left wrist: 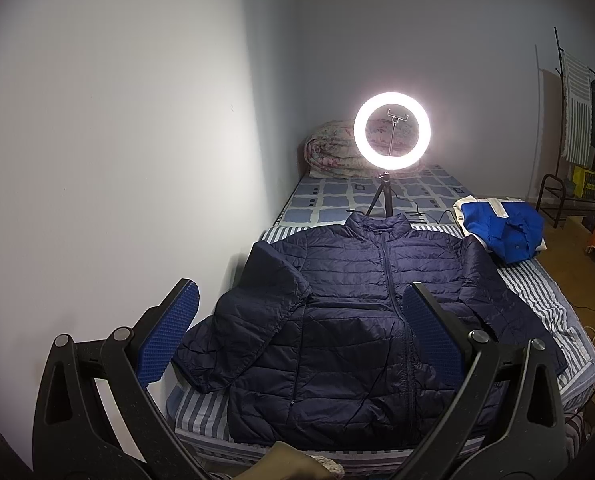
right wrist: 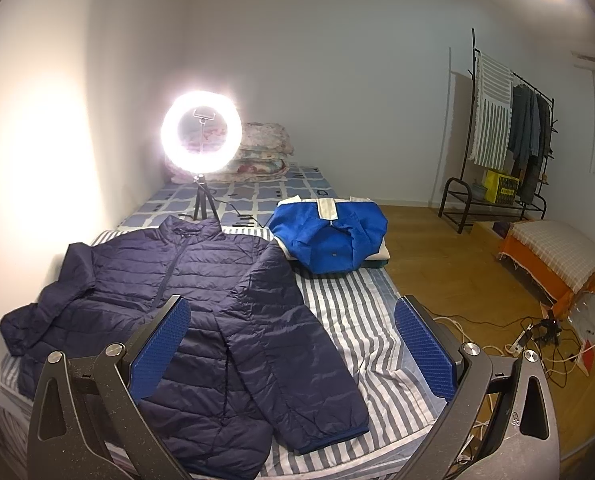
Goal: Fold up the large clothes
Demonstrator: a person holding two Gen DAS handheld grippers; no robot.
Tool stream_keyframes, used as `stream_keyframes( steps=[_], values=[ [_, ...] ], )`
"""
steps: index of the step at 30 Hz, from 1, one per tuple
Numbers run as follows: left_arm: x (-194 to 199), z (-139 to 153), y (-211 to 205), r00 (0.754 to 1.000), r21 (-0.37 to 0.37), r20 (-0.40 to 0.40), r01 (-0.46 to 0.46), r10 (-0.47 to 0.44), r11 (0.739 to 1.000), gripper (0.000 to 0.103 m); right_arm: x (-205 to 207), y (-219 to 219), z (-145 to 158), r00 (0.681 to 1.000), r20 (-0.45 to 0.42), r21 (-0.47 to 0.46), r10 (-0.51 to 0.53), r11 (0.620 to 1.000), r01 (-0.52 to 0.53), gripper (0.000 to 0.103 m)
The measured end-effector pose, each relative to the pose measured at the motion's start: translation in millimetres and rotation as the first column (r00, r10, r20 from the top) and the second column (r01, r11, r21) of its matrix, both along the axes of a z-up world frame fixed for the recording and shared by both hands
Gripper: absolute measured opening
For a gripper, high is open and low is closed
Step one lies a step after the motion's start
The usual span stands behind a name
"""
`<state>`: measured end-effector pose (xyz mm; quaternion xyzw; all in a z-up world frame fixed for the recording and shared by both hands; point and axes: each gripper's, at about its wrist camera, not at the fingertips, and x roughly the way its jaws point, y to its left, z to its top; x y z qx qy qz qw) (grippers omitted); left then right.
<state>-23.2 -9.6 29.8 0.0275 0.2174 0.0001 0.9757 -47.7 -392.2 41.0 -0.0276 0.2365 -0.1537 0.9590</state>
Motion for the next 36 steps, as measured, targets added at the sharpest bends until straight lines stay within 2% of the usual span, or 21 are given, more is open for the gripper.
stream_keyframes(
  steps=[23, 36],
  values=[
    [4, -7, 9, 1.0, 0.002, -0.006, -0.013, 0.013, 1.0, 0.103, 8, 15, -3, 0.999, -0.008, -0.005, 0.037, 0.999, -0.037, 0.102],
    [15, -28, 38, 0.996, 0.009, -0.045, -0.071, 0.071, 0.997, 0.103, 49, 66, -7, 0.989, -0.027, -0.021, 0.147, 0.989, -0.148, 0.102]
  ],
)
